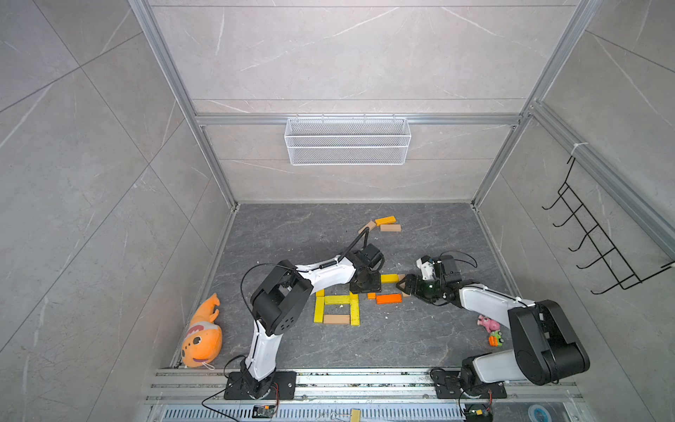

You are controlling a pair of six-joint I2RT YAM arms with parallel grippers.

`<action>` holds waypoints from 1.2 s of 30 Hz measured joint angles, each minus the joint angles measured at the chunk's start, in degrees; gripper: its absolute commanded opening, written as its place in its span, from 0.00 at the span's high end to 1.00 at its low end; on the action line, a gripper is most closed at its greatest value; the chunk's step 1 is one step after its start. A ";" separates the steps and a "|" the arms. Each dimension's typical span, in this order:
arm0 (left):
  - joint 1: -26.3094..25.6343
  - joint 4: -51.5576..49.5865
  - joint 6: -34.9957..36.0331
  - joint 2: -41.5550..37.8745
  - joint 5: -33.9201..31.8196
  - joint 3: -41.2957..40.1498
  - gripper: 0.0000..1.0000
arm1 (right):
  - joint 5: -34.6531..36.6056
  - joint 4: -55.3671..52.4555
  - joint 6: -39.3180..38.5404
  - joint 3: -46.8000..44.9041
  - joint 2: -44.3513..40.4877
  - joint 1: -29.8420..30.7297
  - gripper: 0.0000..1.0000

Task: Assemble the number 8 with building blocks
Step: Adjust the building block at the center of the board.

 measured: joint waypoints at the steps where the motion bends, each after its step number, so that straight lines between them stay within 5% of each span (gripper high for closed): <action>1: 0.00 0.00 -0.02 0.00 0.09 0.00 0.40 | -0.11 0.09 -0.02 0.00 0.13 0.00 0.19; 36: -0.02 2.69 -0.81 1.29 2.84 -0.02 0.41 | -2.16 1.27 -0.22 0.00 1.11 0.00 0.20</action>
